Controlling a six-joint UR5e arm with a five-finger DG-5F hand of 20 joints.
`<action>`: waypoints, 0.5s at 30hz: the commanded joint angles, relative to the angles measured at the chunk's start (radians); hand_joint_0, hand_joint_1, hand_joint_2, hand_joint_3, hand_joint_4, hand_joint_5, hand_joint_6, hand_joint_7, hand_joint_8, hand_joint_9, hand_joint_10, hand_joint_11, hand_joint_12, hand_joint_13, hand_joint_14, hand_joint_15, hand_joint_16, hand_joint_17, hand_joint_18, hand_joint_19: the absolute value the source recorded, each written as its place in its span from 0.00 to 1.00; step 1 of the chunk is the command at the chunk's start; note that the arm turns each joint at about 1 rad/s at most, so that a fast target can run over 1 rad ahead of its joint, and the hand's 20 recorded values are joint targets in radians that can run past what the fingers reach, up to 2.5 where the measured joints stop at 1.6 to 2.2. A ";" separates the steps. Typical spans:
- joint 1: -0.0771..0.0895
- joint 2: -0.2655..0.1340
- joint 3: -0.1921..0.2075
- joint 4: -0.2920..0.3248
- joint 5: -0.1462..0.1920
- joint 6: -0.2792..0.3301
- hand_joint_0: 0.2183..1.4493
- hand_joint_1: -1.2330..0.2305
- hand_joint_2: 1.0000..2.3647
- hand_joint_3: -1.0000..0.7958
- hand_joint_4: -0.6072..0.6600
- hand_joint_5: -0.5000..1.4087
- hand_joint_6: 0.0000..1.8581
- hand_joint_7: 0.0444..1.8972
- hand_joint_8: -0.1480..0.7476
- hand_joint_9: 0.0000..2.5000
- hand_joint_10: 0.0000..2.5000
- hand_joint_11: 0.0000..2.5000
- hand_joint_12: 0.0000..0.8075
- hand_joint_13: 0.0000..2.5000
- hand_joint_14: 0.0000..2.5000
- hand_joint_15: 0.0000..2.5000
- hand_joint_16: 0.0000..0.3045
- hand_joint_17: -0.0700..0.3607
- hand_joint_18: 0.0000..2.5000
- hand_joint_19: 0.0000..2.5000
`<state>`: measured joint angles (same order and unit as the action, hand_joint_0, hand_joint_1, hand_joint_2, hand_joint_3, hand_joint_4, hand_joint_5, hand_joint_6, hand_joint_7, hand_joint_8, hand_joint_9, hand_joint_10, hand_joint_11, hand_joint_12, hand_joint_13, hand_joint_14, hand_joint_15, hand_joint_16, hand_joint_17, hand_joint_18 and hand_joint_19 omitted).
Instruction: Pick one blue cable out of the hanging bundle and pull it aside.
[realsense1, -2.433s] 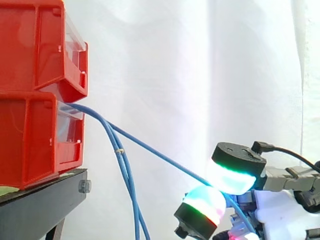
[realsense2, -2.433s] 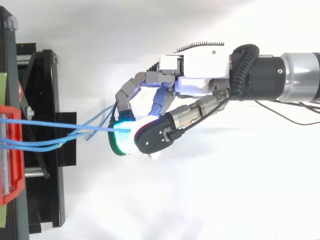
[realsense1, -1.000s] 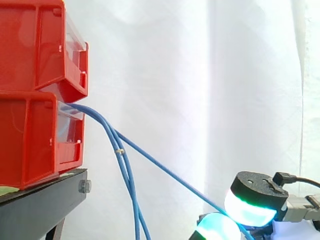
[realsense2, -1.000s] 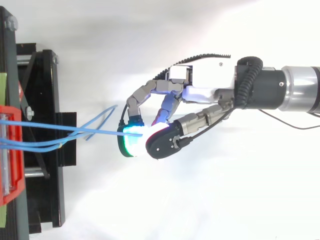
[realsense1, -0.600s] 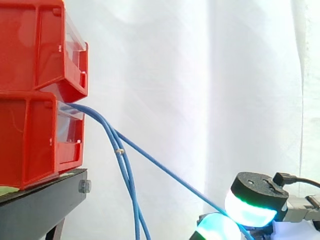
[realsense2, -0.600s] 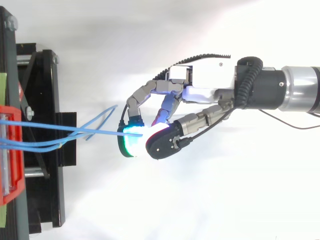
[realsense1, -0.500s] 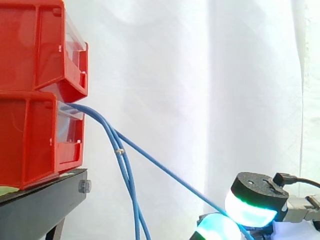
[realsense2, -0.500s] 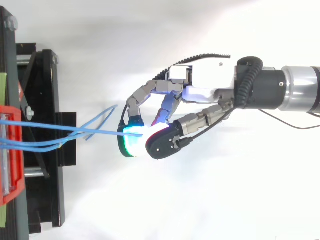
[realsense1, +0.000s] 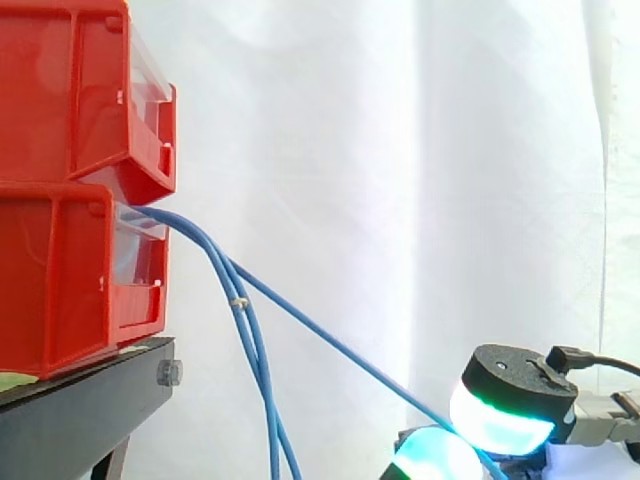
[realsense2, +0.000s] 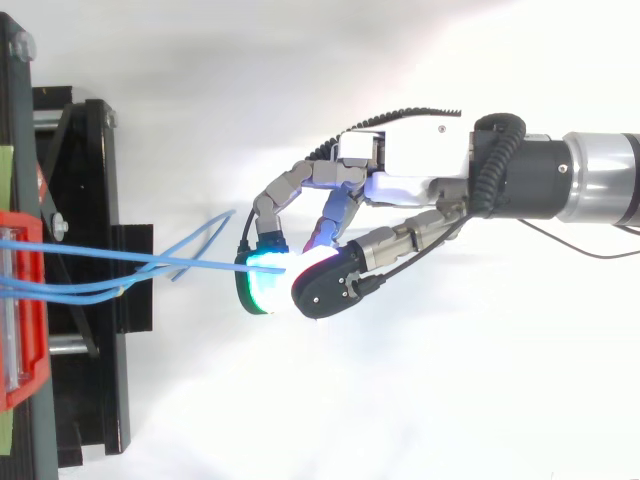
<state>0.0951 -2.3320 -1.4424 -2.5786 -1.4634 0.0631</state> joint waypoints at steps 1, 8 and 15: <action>0.000 -0.001 0.000 0.000 0.000 0.001 0.26 0.26 0.27 0.55 0.38 0.24 0.49 0.60 0.48 0.50 0.01 0.21 0.38 0.43 0.01 0.21 0.20 0.48 0.36 0.16; 0.002 0.000 0.000 0.000 0.000 0.001 0.26 0.26 0.27 0.55 0.38 0.24 0.49 0.59 0.49 0.50 0.01 0.20 0.38 0.43 0.01 0.21 0.20 0.48 0.36 0.16; 0.000 0.000 0.000 0.000 0.000 0.000 0.26 0.26 0.26 0.55 0.38 0.24 0.49 0.60 0.49 0.50 0.01 0.20 0.38 0.43 0.01 0.21 0.20 0.48 0.36 0.16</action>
<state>0.0952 -2.3317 -1.4420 -2.5786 -1.4634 0.0630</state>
